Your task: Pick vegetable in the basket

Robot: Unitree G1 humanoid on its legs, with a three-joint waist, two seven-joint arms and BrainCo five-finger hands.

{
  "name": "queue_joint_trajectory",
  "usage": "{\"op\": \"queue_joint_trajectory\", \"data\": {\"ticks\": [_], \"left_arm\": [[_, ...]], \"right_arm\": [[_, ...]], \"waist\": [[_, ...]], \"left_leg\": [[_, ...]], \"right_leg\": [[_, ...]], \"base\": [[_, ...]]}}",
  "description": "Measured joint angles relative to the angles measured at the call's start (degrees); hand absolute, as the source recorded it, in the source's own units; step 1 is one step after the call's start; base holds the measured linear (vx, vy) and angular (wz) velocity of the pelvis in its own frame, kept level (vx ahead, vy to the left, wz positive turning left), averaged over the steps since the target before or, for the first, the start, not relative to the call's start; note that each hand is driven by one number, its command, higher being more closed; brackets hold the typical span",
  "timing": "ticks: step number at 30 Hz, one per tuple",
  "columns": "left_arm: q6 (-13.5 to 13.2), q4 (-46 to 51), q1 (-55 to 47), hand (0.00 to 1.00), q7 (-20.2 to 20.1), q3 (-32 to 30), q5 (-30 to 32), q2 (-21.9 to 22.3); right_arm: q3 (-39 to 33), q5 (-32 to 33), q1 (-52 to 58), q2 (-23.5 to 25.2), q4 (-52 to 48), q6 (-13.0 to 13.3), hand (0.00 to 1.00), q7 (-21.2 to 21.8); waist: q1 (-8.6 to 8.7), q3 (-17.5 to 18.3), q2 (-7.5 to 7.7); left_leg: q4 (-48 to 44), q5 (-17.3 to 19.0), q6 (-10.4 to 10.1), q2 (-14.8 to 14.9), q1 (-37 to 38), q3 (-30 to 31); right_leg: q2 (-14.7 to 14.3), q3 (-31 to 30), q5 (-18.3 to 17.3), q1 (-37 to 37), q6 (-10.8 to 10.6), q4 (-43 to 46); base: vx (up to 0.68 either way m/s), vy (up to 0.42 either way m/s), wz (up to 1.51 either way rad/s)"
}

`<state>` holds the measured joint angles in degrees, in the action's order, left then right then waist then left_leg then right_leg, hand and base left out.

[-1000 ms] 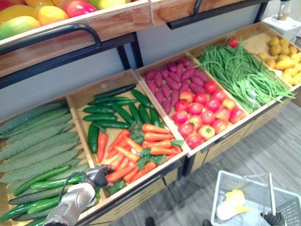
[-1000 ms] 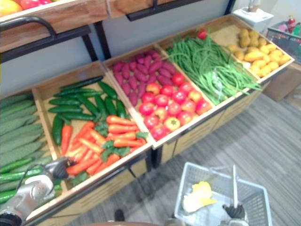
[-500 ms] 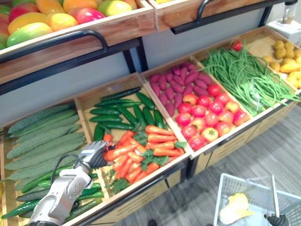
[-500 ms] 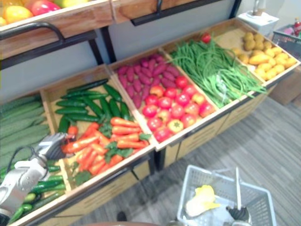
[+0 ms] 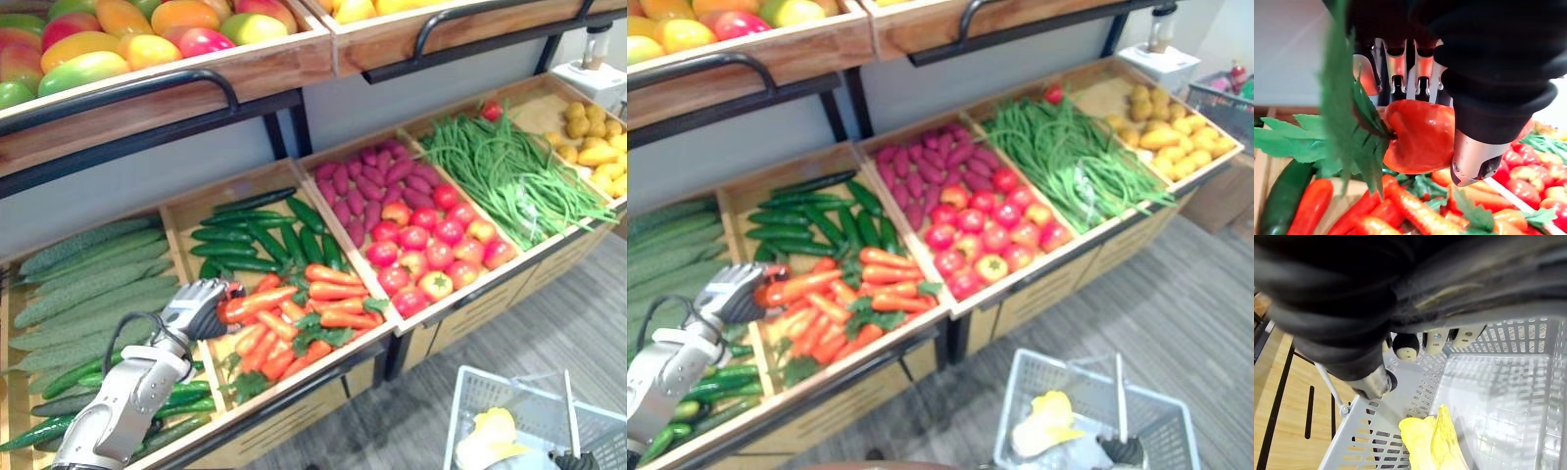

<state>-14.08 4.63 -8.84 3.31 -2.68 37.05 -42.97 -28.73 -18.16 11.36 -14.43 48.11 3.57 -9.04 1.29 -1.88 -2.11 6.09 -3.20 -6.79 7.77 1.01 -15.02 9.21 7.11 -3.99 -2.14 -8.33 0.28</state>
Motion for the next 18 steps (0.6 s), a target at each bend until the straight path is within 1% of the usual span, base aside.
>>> {"op": "queue_joint_trajectory", "data": {"ticks": [4,6,7,9,11,12,13,14,15,16,18], "left_arm": [[-1.96,6.04,0.13,1.0,0.07,2.99,-0.9,0.0],[-2.5,8.09,0.34,1.0,0.04,5.83,-1.06,-0.01],[-3.34,8.57,0.96,1.0,-0.01,7.71,-2.65,-0.01],[-3.69,9.2,2.93,1.0,-0.11,10.86,-3.29,-0.02],[-4.22,10.49,4.43,1.0,-0.56,14.53,-5.52,0.03],[-4.44,11.04,5.31,1.0,-1.14,17.0,-6.48,0.2],[-4.52,11.37,5.5,1.0,-1.26,18.02,-7.21,0.29],[-4.66,12.04,6.44,1.0,-1.37,20.51,-7.54,0.84],[-4.74,12.34,7.32,1.0,-1.44,21.8,-7.55,1.45],[-4.76,12.34,8.17,1.0,-1.53,22.84,-7.55,1.95],[-5.01,12.25,11.82,1.0,-1.86,27.82,-7.56,4.0]], "right_arm": [[0.29,-0.01,-0.7,-0.04,-0.73,0.0,1.0,0.02],[1.23,-0.01,-1.36,-0.3,-1.12,0.0,1.0,0.02],[2.18,0.0,-1.56,-0.33,-2.32,-0.02,1.0,0.02],[3.28,-0.01,-1.34,-0.44,-3.88,-0.05,1.0,0.03],[5.56,-0.04,-0.92,-0.77,-7.22,-0.42,1.0,0.35],[7.02,-0.08,-0.74,-1.09,-9.61,-0.5,1.0,0.62],[7.57,-0.29,-0.64,-1.13,-11.0,-0.51,1.0,0.71],[8.61,-1.55,0.45,-1.23,-15.14,-0.48,1.0,0.72],[8.99,-1.96,1.01,-1.24,-18.16,-0.48,1.0,0.73],[9.16,-2.14,1.5,-1.25,-19.97,-0.46,1.0,0.73],[9.75,-2.17,3.11,-1.33,-25.68,-0.43,1.0,0.77]], "waist": [[0.08,0.85,0.28],[0.23,1.08,0.31],[0.28,1.24,0.29],[0.56,1.45,0.42],[0.72,1.88,0.34],[1.6,2.02,0.19],[1.88,2.1,0.06],[2.54,2.43,-0.02],[2.97,2.62,-0.48],[3.16,2.55,-0.44],[3.3,2.51,-0.4]], "left_leg": [[-0.02,-0.07,-0.02,0.33,-0.09,-1.92],[-0.02,-0.09,-0.03,0.63,0.1,-3.31],[-0.03,-0.19,-0.14,0.92,0.24,-3.89],[-0.02,-0.37,-0.28,1.31,0.58,-5.05],[-0.01,-0.45,-0.41,1.79,1.35,-6.88],[-0.01,-0.45,-0.42,1.95,1.85,-7.87],[-0.01,-0.45,-0.42,1.95,2.05,-8.16],[-0.01,-0.39,-0.48,1.97,2.32,-9.68],[-0.02,-0.37,-0.49,1.94,2.48,-10.37],[-0.02,-0.37,-0.49,1.93,2.67,-10.9],[-0.02,0.15,-0.8,2.03,4.13,-13.01]], "right_leg": [[-0.3,-2.06,0.04,1.71,0.07,1.12],[-0.62,-3.58,0.27,2.75,0.39,1.84],[-0.97,-4.52,0.67,3.14,0.73,1.85],[-1.38,-5.47,1.04,3.51,0.78,1.89],[-1.98,-7.41,1.74,4.05,0.96,1.86],[-2.13,-7.94,1.91,4.03,0.87,1.87],[-2.19,-8.34,1.95,4.05,0.84,1.87],[-2.38,-9.85,2.05,4.82,0.71,1.91],[-2.45,-10.66,2.47,5.06,0.64,1.83],[-2.45,-10.97,2.65,5.13,0.58,1.77],[-2.82,-13.16,2.97,5.14,0.28,1.8]], "base": [[-0.01,-0.001,-0.22],[-0.04,0.0,-0.35],[-0.05,-0.008,-0.33],[-0.07,-0.017,-0.32],[-0.07,-0.014,-0.44],[-0.08,-0.012,-0.36],[-0.11,-0.002,-0.43],[-0.08,0.003,-0.43],[-0.07,0.008,-0.44],[-0.04,0.006,-0.37],[-0.05,0.009,-0.45]]}}
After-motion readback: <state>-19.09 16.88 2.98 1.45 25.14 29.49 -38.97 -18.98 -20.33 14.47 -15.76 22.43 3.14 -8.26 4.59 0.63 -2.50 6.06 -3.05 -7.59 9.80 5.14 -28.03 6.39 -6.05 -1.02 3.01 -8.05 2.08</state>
